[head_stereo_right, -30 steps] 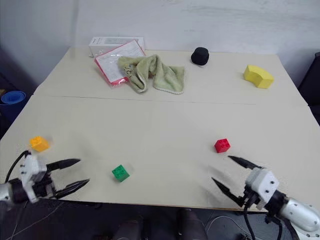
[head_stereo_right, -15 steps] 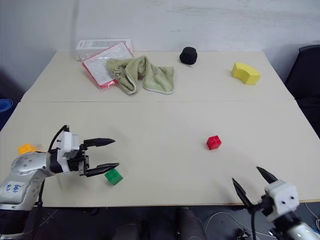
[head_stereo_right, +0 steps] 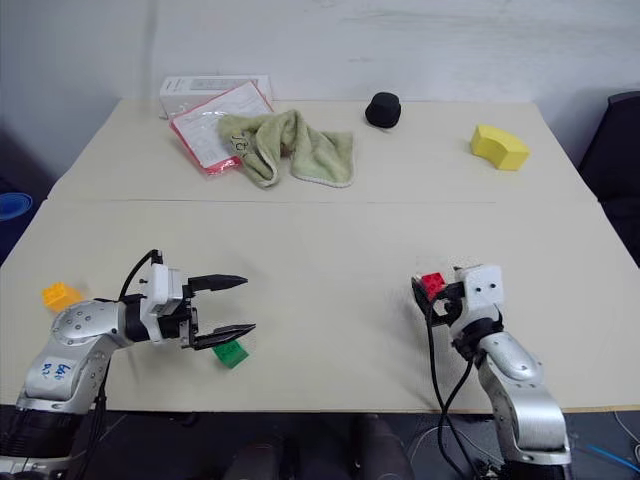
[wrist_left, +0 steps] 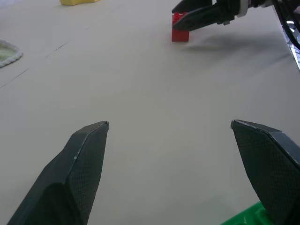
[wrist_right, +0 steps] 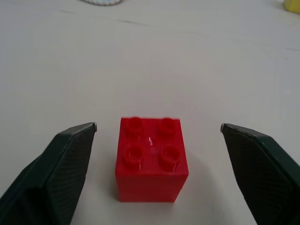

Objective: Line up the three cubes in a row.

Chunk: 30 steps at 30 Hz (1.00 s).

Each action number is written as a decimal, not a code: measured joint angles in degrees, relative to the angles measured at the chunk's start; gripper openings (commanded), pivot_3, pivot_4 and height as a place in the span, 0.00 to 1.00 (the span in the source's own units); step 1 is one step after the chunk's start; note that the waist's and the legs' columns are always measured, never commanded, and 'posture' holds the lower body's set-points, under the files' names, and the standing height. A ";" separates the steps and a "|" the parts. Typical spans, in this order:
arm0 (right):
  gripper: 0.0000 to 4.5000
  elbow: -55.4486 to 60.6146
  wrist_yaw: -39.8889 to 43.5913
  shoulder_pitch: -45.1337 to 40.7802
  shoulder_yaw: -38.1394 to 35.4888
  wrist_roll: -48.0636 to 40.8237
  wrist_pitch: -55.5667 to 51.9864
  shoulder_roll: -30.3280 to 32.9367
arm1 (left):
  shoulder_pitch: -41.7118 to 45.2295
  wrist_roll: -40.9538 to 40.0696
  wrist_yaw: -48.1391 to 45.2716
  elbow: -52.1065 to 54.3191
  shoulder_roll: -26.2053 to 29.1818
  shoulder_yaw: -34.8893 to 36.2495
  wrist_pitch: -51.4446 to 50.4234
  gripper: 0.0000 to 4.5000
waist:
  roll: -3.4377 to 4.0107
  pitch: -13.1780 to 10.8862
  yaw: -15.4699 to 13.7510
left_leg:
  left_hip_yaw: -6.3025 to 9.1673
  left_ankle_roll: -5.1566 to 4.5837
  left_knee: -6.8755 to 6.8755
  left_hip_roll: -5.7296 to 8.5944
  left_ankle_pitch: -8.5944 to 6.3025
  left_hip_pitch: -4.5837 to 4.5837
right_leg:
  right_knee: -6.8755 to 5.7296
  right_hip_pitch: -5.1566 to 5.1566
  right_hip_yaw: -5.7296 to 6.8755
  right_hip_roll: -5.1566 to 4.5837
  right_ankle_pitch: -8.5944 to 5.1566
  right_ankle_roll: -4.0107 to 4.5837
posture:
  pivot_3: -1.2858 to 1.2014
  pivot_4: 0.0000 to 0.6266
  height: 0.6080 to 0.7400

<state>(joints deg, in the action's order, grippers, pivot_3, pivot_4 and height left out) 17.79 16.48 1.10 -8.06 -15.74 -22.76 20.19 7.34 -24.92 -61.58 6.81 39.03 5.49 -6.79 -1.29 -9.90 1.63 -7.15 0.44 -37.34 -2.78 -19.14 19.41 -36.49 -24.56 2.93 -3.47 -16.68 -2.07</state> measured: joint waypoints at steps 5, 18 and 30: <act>0.41 0.09 1.92 3.16 -0.06 -1.05 3.43 -1.94 | -0.87 0.31 1.01 1.14 0.00 0.36 1.03 1.00 | 0.00 0.00 0.09 | 0.02 0.00 0.04 -0.03 0.01 -0.03 | -0.03 0.00 0.02 0.03 0.00 0.00 | 0.52 0.24 1.00; 0.32 -14.98 48.67 -11.71 7.86 -4.89 24.66 19.93 | -0.21 0.38 1.91 0.19 -0.19 0.60 1.18 1.00 | -0.01 -0.04 0.01 | 0.02 -0.13 0.01 -0.01 -0.02 -0.11 | -0.01 0.08 0.07 0.06 0.01 -0.04 | 0.52 0.24 1.00; 0.32 -51.68 72.02 -36.62 18.04 -1.07 41.47 10.75 | -1.95 -1.10 4.49 1.55 -0.70 2.76 -2.73 1.00 | 0.00 -0.19 -0.09 | 0.00 0.20 -0.13 -0.05 0.19 -0.03 | -0.06 0.04 0.10 -0.03 -0.01 0.01 | 0.52 0.24 1.00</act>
<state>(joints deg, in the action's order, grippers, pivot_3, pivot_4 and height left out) -33.89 88.50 -35.51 9.98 -16.80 18.71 30.94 5.39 -26.02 -57.08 8.36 38.33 8.25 -9.52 -1.29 -10.09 1.55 -7.15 0.64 -37.47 -2.83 -18.95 19.38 -36.54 -24.53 3.04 -3.50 -16.69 -2.06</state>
